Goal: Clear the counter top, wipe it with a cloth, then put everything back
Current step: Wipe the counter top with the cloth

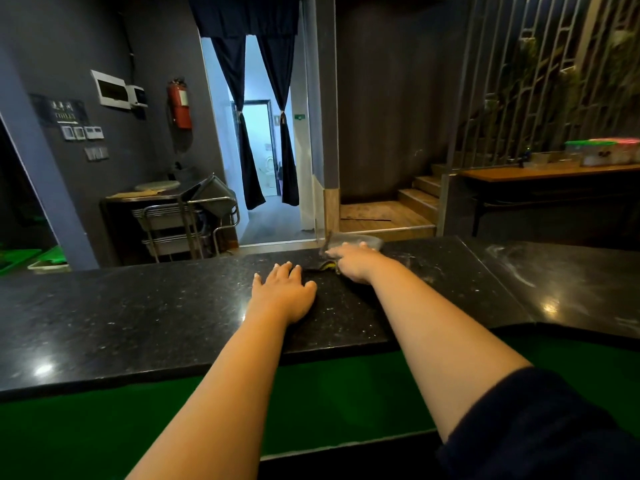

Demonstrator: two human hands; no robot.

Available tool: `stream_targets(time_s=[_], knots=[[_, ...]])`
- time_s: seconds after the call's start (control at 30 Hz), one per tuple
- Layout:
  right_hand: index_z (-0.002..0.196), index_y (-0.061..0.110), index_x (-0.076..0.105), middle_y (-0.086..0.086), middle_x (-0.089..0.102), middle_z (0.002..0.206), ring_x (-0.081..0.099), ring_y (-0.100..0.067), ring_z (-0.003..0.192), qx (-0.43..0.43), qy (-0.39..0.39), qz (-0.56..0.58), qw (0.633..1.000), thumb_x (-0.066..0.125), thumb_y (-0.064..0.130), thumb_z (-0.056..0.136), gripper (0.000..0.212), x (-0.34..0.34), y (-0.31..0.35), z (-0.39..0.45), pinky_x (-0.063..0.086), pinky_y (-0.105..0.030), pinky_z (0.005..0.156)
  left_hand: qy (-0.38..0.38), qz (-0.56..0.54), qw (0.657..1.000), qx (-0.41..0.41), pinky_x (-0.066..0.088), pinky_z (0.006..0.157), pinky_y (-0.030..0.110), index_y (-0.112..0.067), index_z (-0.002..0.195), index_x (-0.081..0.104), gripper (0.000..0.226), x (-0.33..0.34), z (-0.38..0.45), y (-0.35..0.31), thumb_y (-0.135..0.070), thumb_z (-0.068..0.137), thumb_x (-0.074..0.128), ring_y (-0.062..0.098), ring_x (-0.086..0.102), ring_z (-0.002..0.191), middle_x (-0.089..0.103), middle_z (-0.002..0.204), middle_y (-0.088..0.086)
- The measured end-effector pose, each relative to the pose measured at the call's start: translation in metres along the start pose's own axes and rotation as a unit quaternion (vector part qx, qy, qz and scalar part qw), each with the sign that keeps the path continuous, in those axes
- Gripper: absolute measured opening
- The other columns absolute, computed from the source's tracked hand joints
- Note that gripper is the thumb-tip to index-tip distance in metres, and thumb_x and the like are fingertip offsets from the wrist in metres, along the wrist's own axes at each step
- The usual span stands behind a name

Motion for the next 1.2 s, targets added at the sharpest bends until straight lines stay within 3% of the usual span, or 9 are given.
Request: stream_targets(time_s=[0.07,0.17,0.43,0.57,0.67,0.73,0.83,1.0,1.2], knots=[[0.146,0.031,0.038,-0.006,0.025,0.158,0.018,-0.031,0.146,-0.055,0.007,0.030,0.998,0.035,0.001,0.097,0.058,0.001,0.026,0.005,0.013,-0.048,0.117,-0.007,0.010,1.000,0.000,-0.001,0.117,0.050,-0.019,0.153,0.013,0.060,-0.001,0.001,-0.001,-0.044,0.100,0.023,0.022,0.002,0.148,0.006,0.162,0.003],[0.147,0.029,0.036,-0.006,0.022,0.159,0.014,-0.031,0.147,-0.049,0.001,0.016,0.999,0.033,-0.001,0.097,0.059,-0.005,0.015,0.016,0.012,-0.048,0.117,-0.007,0.019,1.000,-0.004,-0.001,0.118,0.050,-0.020,0.153,0.013,0.060,-0.002,0.000,0.001,-0.045,0.100,0.023,0.021,0.003,0.148,0.007,0.161,0.002],[0.146,0.019,0.037,-0.016,0.028,0.155,0.026,-0.037,0.141,0.185,-0.047,-0.052,0.980,0.035,0.026,0.099,0.047,-0.023,-0.115,0.005,0.017,-0.057,0.114,0.001,0.007,1.000,0.005,0.000,0.117,0.050,-0.022,0.153,0.014,0.059,0.001,0.000,0.001,-0.046,0.100,0.022,0.022,0.004,0.148,0.008,0.161,0.003],[0.149,0.010,0.028,-0.021,0.025,0.153,0.024,-0.039,0.140,0.272,-0.041,-0.023,0.961,0.040,0.031,0.097,0.058,-0.014,-0.124,-0.031,0.018,-0.053,0.113,0.000,0.014,1.000,0.001,0.003,0.117,0.051,-0.021,0.152,0.019,0.058,-0.001,-0.002,-0.003,-0.044,0.100,0.022,0.025,0.009,0.147,0.012,0.160,0.006],[0.142,0.013,0.040,-0.021,0.038,0.144,0.037,-0.037,0.130,0.170,-0.055,-0.035,0.983,0.042,0.031,0.095,0.050,-0.003,-0.056,-0.041,0.024,-0.055,0.108,-0.010,-0.029,0.999,0.016,0.009,0.118,0.048,-0.015,0.150,0.027,0.052,-0.009,-0.014,-0.015,-0.034,0.102,0.022,0.027,0.019,0.144,0.020,0.158,0.010],[0.145,0.022,0.037,-0.016,0.026,0.154,0.024,-0.038,0.140,0.042,-0.029,-0.032,0.998,0.036,0.026,0.098,0.047,0.014,-0.003,-0.045,0.019,-0.056,0.114,-0.027,-0.057,0.998,0.023,0.019,0.115,0.047,-0.003,0.143,0.036,0.045,-0.016,-0.025,-0.023,-0.020,0.102,0.025,0.032,0.027,0.140,0.029,0.153,0.017],[0.150,0.034,0.023,-0.005,0.005,0.162,0.000,-0.033,0.148,-0.013,-0.002,-0.004,1.000,0.031,0.023,0.100,0.052,0.021,0.004,-0.053,0.009,-0.056,0.117,-0.052,-0.060,0.996,0.028,0.032,0.106,0.049,0.007,0.126,0.046,0.036,-0.022,-0.035,-0.039,-0.014,0.099,0.032,0.041,0.039,0.126,0.040,0.140,0.027],[0.149,0.029,0.027,-0.008,0.009,0.161,0.005,-0.034,0.148,0.069,-0.018,-0.005,0.997,0.033,0.022,0.100,0.050,-0.002,-0.072,-0.085,0.011,-0.055,0.118,-0.040,0.017,0.997,0.071,0.012,0.117,0.051,-0.008,0.147,0.029,0.061,0.001,-0.058,-0.076,-0.037,0.095,0.016,0.032,0.022,0.142,0.024,0.156,0.014],[0.147,0.023,0.033,-0.010,0.014,0.160,0.013,-0.034,0.145,0.173,-0.058,0.001,0.983,0.032,0.016,0.098,0.049,-0.011,-0.119,-0.133,0.023,-0.053,0.114,-0.085,-0.002,0.994,0.070,0.037,0.104,0.052,0.000,0.119,0.049,0.029,-0.012,-0.078,-0.085,-0.016,0.099,0.037,0.038,0.042,0.122,0.049,0.132,0.021]])
Point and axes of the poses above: each hand's wrist, its own z-axis towards the middle knuckle, its own x-axis out of the palm, y = z × x, the point moved 10 cm from there along z, towards the middle knuckle
